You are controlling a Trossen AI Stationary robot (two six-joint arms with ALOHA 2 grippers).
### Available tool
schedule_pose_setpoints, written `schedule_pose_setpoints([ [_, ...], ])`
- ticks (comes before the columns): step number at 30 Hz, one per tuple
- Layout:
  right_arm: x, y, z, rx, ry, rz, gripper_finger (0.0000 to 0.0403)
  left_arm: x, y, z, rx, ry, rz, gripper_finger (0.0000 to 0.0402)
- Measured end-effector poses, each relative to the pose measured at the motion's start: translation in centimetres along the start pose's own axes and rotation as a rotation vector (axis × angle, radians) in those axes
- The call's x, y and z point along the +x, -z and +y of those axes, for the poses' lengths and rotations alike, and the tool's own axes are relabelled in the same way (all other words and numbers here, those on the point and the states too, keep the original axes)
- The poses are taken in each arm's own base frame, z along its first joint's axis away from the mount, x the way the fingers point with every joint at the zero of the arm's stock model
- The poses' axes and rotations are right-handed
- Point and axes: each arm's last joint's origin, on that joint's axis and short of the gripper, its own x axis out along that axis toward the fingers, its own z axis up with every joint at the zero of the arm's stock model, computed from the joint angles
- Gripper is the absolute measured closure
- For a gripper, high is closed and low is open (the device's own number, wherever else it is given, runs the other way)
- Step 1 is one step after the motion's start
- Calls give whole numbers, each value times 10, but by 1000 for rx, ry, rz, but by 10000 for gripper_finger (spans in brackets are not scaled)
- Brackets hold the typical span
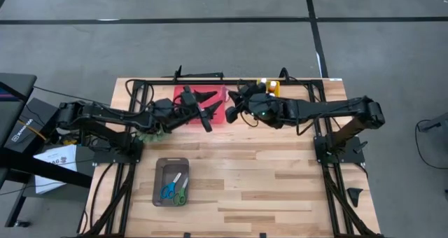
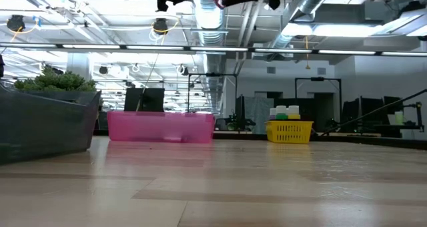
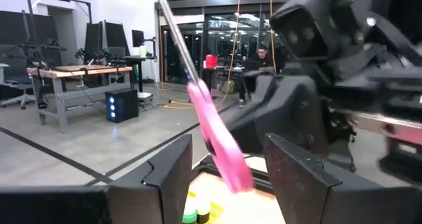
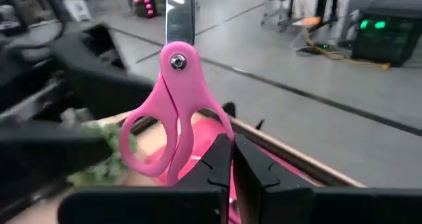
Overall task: Pick & Place Paint Supplies
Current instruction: Put the pink scissors into the black bin
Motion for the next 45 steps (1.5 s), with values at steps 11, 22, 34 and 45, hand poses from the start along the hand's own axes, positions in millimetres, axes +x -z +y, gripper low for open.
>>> schedule_pose_setpoints([
  [11, 13, -9, 21, -70, -5, 2, 403, 1, 2, 3, 18, -12, 22, 220],
  [22, 12, -11, 17, -89, 13, 17, 403, 0, 0, 4, 13, -23, 11, 220],
  [34, 12, -11, 17, -86, 13, 17, 403, 0, 0, 4, 12, -23, 11, 289],
  [45, 12, -11, 17, -91, 17, 20, 402, 0, 0, 4, 11, -34, 11, 391],
])
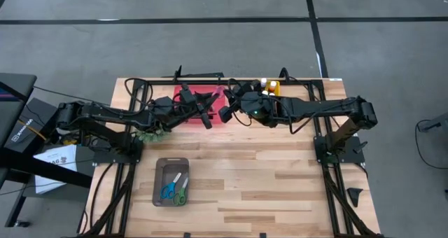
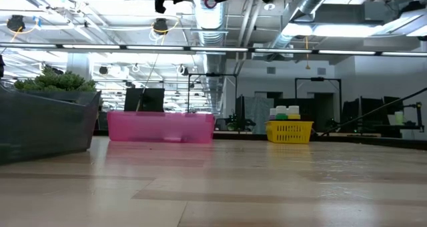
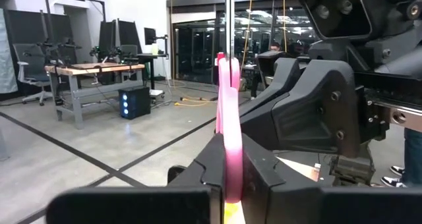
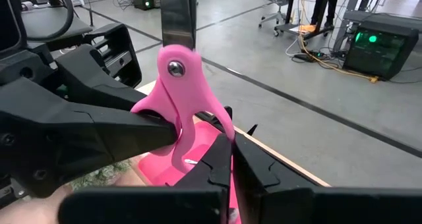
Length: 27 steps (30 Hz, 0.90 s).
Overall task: Pick & Place Paint Supplies
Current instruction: Put the pink scissors into the black bin
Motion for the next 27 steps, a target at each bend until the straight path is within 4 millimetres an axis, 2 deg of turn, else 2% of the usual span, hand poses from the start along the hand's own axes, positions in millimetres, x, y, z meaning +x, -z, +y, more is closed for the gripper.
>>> schedule_pose_setpoints([
  [4, 0, 0, 0, -2, -5, 4, 399, 0, 1, 0, 3, 2, 5, 389],
  [13, 0, 0, 1, 3, -14, 2, 343, 0, 3, 1, 9, 17, 28, 394],
  [27, 0, 1, 0, 13, -9, 12, 289, 1, 3, 3, 7, 0, 26, 394],
])
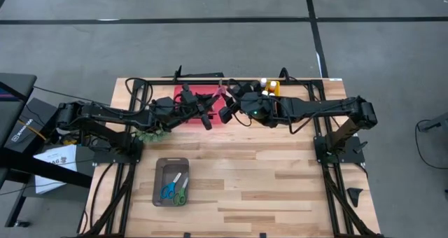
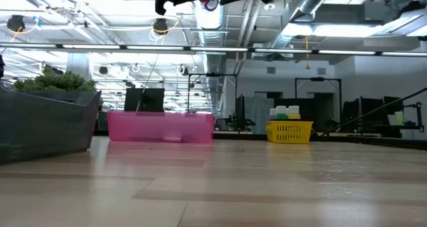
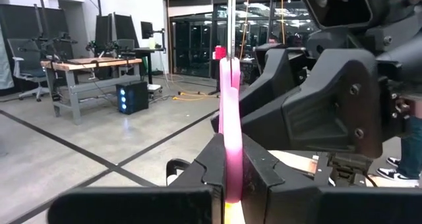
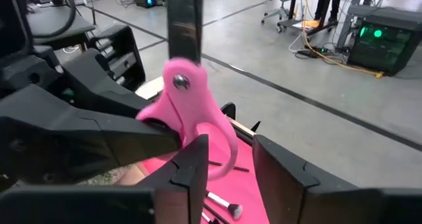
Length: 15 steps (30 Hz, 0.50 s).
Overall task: Pick & Place Paint Supplies
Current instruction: Put the pink scissors into the black bin
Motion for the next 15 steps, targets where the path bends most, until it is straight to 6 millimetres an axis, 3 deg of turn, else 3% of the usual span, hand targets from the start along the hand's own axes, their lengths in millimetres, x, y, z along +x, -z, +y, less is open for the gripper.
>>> schedule_pose_setpoints([
  [15, -3, 6, -2, -3, 28, 48, 262, 2, 1, 5, 11, -31, 11, 394],
])
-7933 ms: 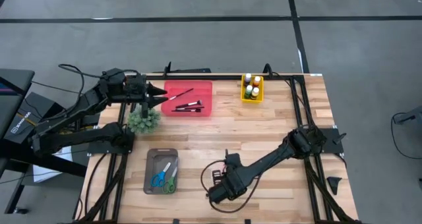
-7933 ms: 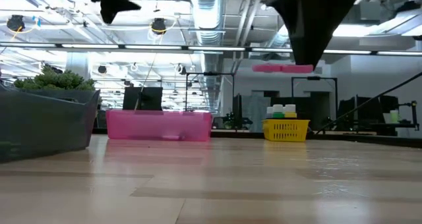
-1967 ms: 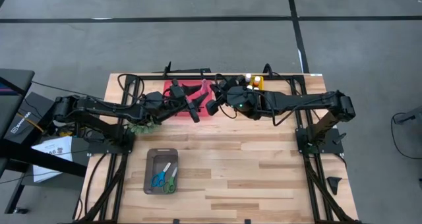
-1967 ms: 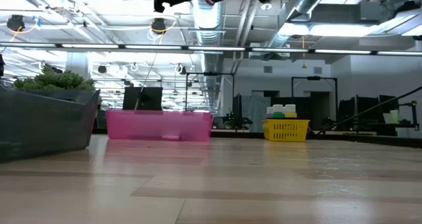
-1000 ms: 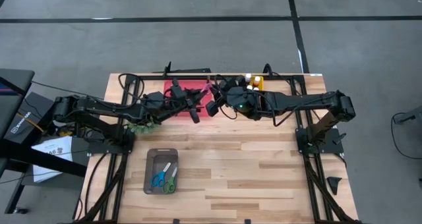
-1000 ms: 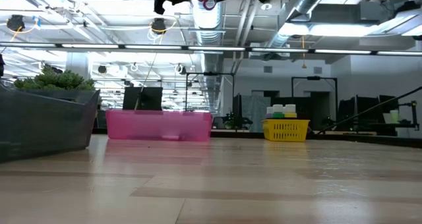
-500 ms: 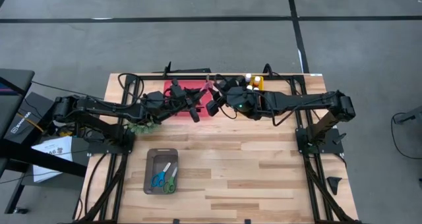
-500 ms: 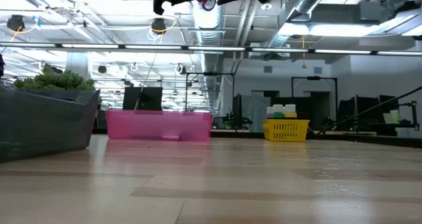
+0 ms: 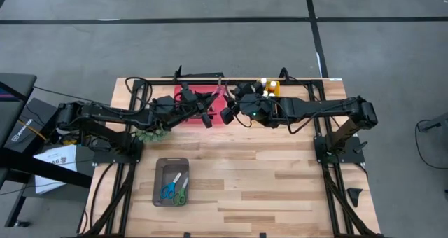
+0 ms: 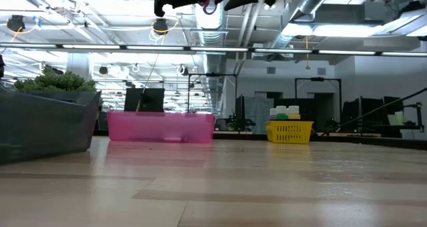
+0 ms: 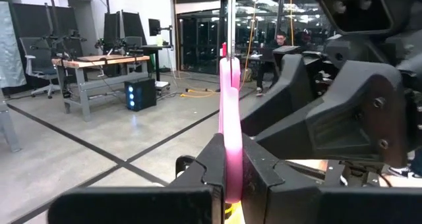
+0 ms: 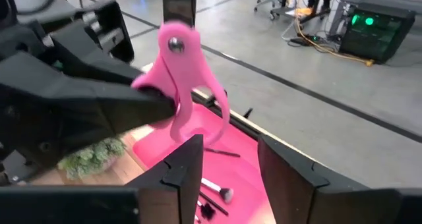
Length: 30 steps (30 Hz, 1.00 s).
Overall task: Pick & Place Paint Supplies
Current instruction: Put the pink scissors into the black bin
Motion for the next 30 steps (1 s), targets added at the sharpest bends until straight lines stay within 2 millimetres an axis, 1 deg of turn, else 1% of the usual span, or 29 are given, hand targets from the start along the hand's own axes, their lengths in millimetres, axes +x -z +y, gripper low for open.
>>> schedule_pose_setpoints([
  [3, -6, 1, -3, 3, 12, 20, 264, 0, 2, 0, 8, 0, 15, 394],
  [9, -20, 5, 0, -38, -1, 51, 264, 1, 5, 3, 18, -23, 41, 394],
  [14, -37, 9, 0, -93, -20, 91, 266, 2, 5, 4, 13, -2, 43, 394],
  [18, -54, 12, -6, -114, -21, 143, 266, 2, 5, 2, -28, 59, 51, 394],
  [21, -67, 14, -15, -117, -25, 170, 269, 2, 6, 1, -35, 101, 56, 394],
  [26, -85, 19, -29, -91, -131, 204, 279, 1, 6, -2, -58, 176, 64, 394],
  [30, -99, 26, -43, -66, -223, 222, 288, 1, 6, -3, -84, 216, 71, 394],
])
